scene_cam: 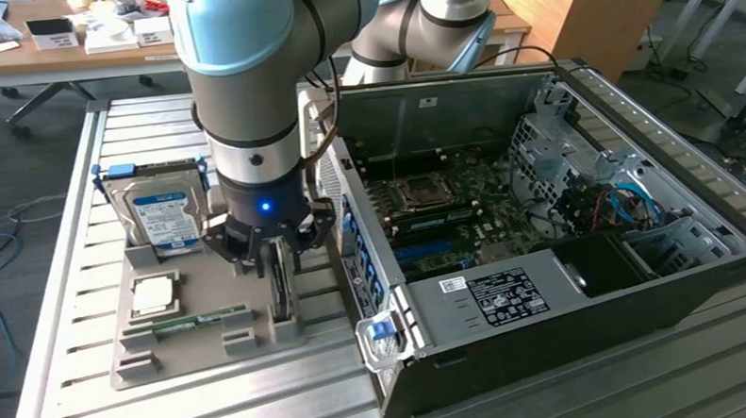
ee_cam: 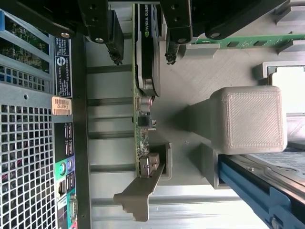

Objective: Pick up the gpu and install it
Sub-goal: 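Pick up the gpu and move the gpu toward the slot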

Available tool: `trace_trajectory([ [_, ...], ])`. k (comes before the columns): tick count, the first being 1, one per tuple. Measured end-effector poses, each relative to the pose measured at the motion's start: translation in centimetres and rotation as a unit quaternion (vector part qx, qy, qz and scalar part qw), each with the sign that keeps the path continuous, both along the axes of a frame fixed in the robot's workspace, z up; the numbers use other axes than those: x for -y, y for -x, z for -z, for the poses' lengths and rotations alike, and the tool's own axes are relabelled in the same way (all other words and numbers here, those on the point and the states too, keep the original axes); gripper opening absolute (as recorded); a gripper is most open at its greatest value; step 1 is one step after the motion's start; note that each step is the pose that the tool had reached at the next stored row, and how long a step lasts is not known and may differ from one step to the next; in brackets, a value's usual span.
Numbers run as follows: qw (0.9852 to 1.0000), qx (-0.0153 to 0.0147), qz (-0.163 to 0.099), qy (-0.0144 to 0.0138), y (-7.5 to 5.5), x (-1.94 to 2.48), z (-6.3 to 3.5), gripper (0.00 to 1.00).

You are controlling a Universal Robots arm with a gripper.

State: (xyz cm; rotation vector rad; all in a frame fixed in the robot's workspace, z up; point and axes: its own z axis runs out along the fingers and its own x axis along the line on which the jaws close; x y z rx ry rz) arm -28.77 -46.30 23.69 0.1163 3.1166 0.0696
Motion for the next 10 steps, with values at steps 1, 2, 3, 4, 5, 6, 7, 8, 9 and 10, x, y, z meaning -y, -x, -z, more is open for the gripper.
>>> trace_trajectory([
  [1,1.0000,0.0000,0.000,0.0000,-0.05,-0.02,0.02,0.49],
  [2,1.0000,0.0000,0.000,-0.0001,-0.08,-0.03,0.06,0.49],
  [3,1.0000,0.0000,0.000,-0.0001,-0.09,-0.03,0.12,0.49],
  [4,1.0000,-0.0001,0.000,0.0000,-0.09,-0.03,0.21,0.49],
  [5,1.0000,-0.0001,0.000,0.0000,-0.10,-0.03,0.31,0.49],
  [6,1.0000,-0.0001,0.000,0.0000,-0.11,-0.03,0.43,0.49],
  [7,1.0000,-0.0001,0.000,0.0000,-0.11,-0.03,0.54,0.49],
  [8,1.0000,-0.0002,0.000,0.0000,-0.12,-0.04,0.63,0.49],
  [9,1.0000,-0.0002,0.000,0.0000,-0.12,-0.11,0.68,0.49],
  [10,1.0000,-0.0003,0.000,0.0000,-0.12,-0.20,0.73,0.49],
])
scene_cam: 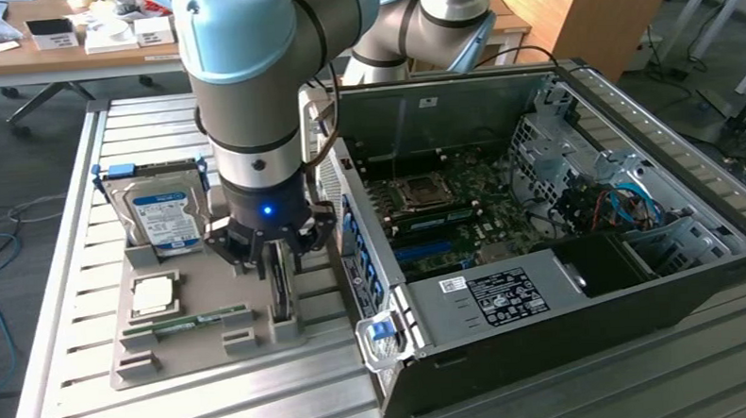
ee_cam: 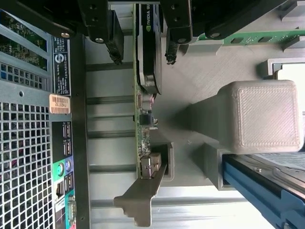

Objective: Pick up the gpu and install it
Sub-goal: 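Pick up the gpu and move the gpu toward the slot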

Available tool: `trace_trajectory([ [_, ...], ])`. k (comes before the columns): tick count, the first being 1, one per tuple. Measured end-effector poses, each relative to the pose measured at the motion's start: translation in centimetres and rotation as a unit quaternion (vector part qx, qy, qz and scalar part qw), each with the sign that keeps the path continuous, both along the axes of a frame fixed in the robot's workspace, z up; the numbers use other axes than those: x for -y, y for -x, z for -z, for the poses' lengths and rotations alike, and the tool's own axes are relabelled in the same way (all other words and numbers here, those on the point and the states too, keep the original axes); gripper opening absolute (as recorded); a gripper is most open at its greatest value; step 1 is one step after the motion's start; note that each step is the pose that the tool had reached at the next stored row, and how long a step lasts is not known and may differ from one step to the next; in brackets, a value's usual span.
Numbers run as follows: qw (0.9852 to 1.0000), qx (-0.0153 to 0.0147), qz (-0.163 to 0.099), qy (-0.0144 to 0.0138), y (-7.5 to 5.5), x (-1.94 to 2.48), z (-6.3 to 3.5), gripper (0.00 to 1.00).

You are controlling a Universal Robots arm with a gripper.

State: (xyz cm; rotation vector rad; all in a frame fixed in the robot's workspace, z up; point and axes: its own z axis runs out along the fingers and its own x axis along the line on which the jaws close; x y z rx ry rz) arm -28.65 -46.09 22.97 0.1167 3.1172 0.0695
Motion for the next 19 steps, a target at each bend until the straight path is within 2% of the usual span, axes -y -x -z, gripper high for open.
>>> trace_trajectory([
  [5,1.0000,0.0000,0.000,-0.0001,0.00,-0.45,0.13,0.49],
  [19,1.0000,0.0000,0.000,0.0000,0.00,-0.49,0.28,0.49],
])
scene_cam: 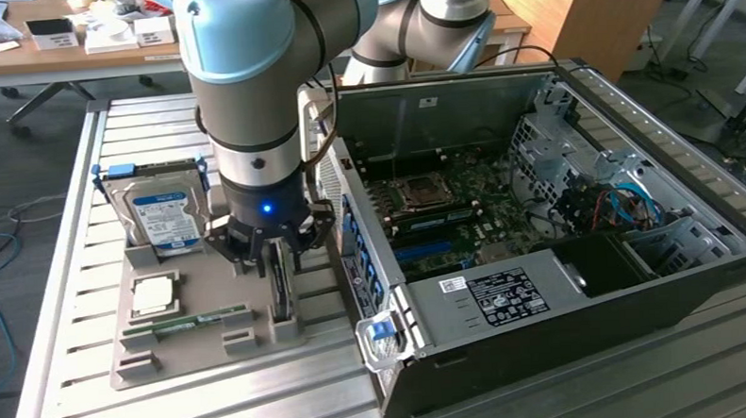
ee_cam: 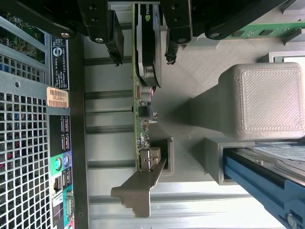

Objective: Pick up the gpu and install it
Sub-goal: 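Pick up the gpu and move the gpu toward the slot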

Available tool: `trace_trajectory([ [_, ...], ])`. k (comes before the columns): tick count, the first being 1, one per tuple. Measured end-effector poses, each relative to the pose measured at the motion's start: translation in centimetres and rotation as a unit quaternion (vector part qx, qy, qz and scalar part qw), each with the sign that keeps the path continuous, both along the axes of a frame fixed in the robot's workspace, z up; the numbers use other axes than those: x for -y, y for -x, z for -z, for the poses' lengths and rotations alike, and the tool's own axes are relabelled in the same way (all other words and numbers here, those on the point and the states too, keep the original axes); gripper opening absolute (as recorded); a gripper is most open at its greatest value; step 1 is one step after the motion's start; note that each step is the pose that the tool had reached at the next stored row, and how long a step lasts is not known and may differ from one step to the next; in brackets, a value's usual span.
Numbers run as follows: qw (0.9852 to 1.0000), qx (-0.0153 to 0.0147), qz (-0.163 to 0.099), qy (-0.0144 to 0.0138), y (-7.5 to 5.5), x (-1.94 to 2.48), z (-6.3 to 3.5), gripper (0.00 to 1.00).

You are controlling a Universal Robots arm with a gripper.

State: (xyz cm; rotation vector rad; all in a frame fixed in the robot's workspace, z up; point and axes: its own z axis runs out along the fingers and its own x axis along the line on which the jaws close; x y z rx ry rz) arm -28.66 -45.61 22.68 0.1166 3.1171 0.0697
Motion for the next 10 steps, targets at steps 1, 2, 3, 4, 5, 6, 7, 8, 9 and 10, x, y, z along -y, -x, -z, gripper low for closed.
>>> trace_trajectory([
  [1,1.0000,0.0000,0.000,0.0000,0.00,0.00,0.00,0.49],
  [2,1.0000,0.0000,0.000,0.0000,0.00,0.00,0.00,0.47],
  [3,1.0000,0.0000,0.000,0.0000,0.00,0.00,0.00,0.47],
  [4,1.0000,0.0000,0.000,0.0000,0.00,0.00,0.00,0.41],
  [5,1.0000,0.0000,0.000,0.0000,0.00,0.00,0.00,0.41],
  [6,1.0000,0.0000,0.000,0.0000,0.00,0.00,0.00,0.41],
  [7,1.0000,0.0000,0.000,0.0000,0.00,0.00,0.00,0.41],
  [8,1.0000,0.0000,0.000,0.0000,0.00,0.00,0.00,0.41],
  [9,1.0000,0.0000,0.000,0.0000,0.00,0.00,0.00,0.41],
  [10,1.0000,0.0000,0.000,0.0000,0.00,0.00,0.00,0.41],
])
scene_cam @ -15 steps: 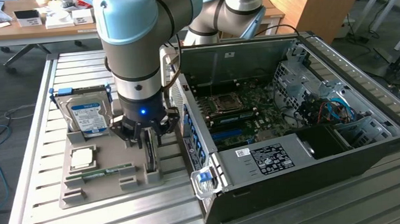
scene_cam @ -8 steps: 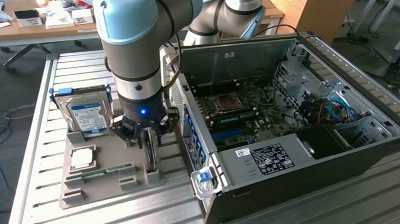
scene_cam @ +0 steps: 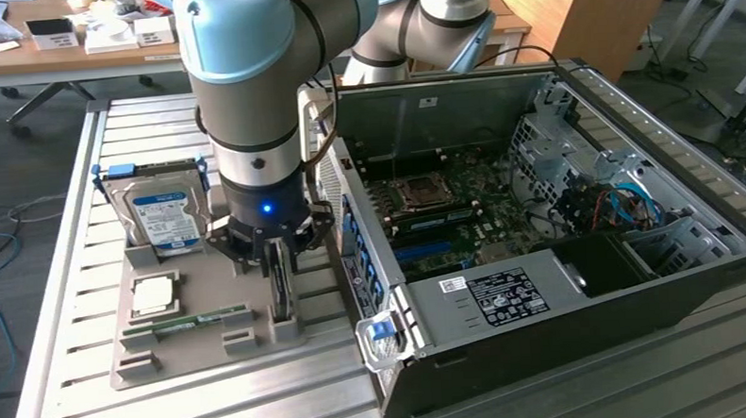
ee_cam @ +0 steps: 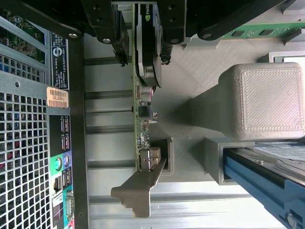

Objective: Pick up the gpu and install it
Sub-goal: 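Pick up the gpu and move the gpu toward the slot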

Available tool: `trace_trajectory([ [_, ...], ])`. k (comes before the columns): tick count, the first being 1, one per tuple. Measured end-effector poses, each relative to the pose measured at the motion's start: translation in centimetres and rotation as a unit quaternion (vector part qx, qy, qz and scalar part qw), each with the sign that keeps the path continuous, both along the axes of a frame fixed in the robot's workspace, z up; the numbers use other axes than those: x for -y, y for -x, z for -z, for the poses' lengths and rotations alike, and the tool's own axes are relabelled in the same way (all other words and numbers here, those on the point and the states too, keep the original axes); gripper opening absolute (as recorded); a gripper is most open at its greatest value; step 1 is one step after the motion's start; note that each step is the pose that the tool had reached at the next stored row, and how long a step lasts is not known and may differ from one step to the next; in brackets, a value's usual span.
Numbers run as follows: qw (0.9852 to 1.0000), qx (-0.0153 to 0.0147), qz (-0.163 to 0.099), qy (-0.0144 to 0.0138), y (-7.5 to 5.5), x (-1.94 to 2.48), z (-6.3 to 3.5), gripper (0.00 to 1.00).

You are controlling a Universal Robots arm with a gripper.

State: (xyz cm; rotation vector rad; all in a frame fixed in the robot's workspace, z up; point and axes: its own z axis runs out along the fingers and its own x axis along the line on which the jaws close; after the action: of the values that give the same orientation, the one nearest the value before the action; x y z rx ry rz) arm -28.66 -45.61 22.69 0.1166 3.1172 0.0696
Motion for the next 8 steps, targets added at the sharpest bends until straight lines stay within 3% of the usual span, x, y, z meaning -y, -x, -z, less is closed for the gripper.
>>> trace_trajectory([
  [3,1.0000,0.0000,0.000,0.0000,0.00,0.00,0.00,0.39],
  [4,1.0000,0.0000,0.000,0.0000,0.00,0.00,0.00,0.33],
  [8,1.0000,0.0000,0.000,0.0000,0.00,0.00,0.00,0.33],
])
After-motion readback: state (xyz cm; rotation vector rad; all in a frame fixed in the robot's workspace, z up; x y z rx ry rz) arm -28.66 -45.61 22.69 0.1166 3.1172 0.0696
